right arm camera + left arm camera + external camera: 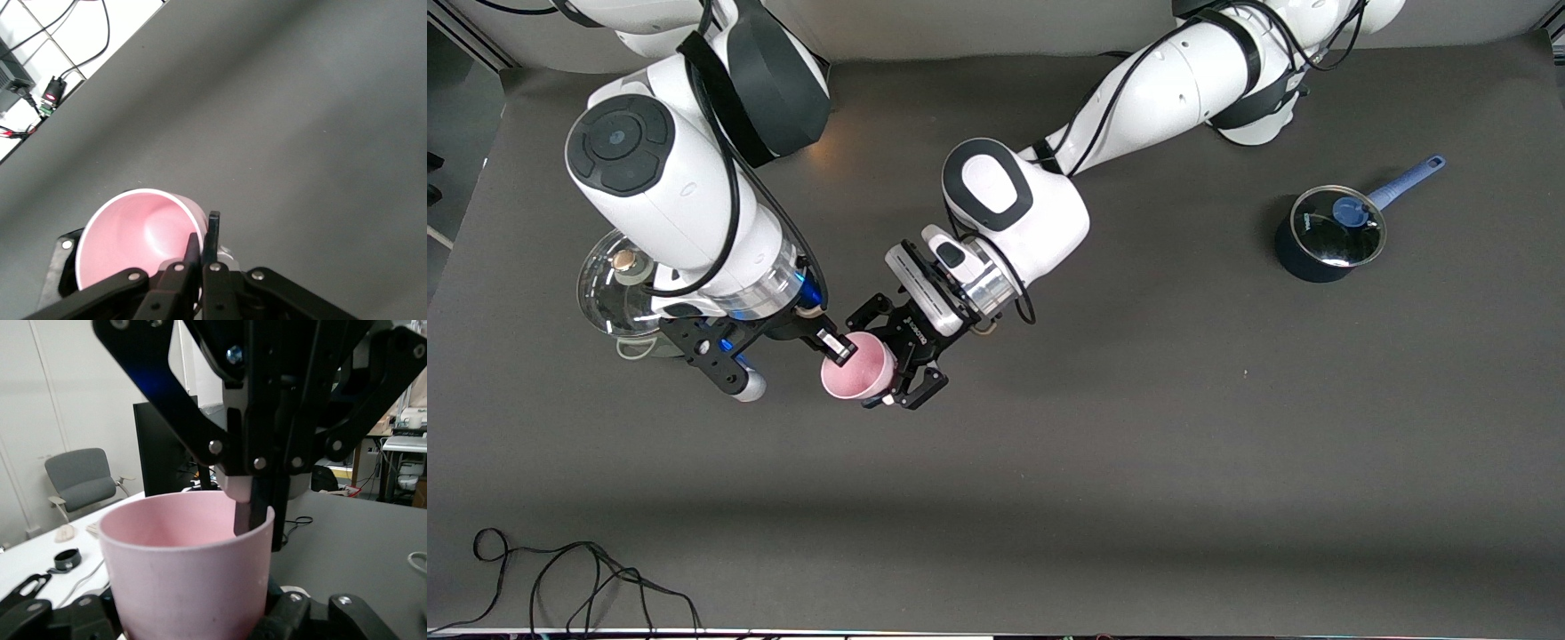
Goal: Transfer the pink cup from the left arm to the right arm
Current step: 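Open the left gripper and release the cup to the right gripper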
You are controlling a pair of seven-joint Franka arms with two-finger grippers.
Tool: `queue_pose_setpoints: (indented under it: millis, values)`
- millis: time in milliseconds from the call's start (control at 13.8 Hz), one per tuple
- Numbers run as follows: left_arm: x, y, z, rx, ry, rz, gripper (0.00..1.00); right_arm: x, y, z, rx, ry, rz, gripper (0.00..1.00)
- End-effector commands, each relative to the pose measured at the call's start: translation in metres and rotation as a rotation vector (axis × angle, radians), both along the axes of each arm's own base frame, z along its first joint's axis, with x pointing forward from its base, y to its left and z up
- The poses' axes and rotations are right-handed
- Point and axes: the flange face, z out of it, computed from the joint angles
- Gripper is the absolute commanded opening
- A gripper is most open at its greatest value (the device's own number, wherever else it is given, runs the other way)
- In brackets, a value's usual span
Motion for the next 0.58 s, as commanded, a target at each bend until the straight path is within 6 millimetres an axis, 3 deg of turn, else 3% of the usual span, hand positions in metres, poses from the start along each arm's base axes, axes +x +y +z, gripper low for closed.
queue_pose_setpoints:
  millis: [0, 289, 506]
  values:
    - [0.014, 0.015, 0.011, -0.011, -0.004, 0.049, 1.00, 0.006, -0.011, 0.005, -0.005, 0.000, -0.024, 0.00]
    - [0.019, 0.022, 0.026, -0.025, -0.014, 0.051, 1.00, 0.012, -0.021, 0.009, 0.000, -0.019, -0.037, 0.00]
    - [0.038, 0.037, 0.028, -0.012, -0.043, 0.034, 1.00, 0.023, -0.039, 0.011, -0.021, -0.059, -0.009, 0.00]
